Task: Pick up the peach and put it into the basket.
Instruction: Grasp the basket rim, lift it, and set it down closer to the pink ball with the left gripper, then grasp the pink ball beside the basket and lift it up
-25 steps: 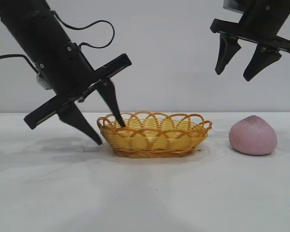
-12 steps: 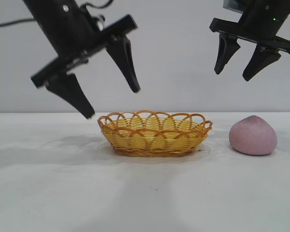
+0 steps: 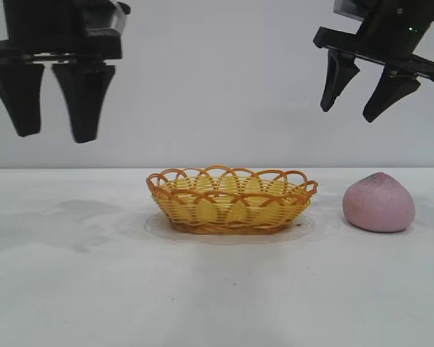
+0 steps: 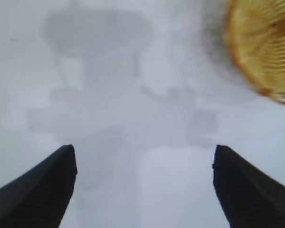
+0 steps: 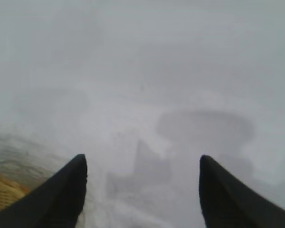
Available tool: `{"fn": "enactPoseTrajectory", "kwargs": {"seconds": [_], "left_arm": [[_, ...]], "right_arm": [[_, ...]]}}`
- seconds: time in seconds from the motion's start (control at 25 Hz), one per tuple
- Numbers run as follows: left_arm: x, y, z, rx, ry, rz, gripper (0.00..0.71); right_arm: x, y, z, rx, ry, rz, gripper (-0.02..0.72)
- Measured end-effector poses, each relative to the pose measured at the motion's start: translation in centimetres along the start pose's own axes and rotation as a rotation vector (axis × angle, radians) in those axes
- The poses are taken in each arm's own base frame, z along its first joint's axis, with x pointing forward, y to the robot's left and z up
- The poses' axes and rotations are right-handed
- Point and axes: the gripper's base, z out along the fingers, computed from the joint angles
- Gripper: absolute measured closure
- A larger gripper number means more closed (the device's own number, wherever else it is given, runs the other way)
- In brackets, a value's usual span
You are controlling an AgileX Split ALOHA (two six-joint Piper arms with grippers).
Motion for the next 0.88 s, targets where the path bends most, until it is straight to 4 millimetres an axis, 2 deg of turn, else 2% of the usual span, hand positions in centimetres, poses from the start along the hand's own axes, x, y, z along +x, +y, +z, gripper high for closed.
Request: {"fn": "enactPoseTrajectory", "kwargs": {"seconds": [0.16,0.56,0.64,0.76,0.88], "left_arm": [[0.5,2.2,0.2,-0.011,0.026,-0.047,0.182],[3.6,10.2,0.1,-0.02,0.122,-0.289,0.182],[4.3,11.5,-0.8,-0.014,0.101,-0.343,0.182],[5.2,12.4,-3.2,-0.007,0.049,-0.399,0.182],[6.0,12.2,-6.5,-0.012,-0.016,-0.411,0.182]], "right_arm": [[0.0,0.0,0.0,0.0,0.001,0.0,0.268],[0.0,0.0,0.0,-0.001,0.002,0.0,0.268],[0.0,0.0,0.0,-0.001,0.004,0.0,0.268],[0.0,0.0,0.0,-0.001,0.004,0.0,0.268],[0.1,0.0,0.0,-0.002,0.006,0.0,0.268]]}}
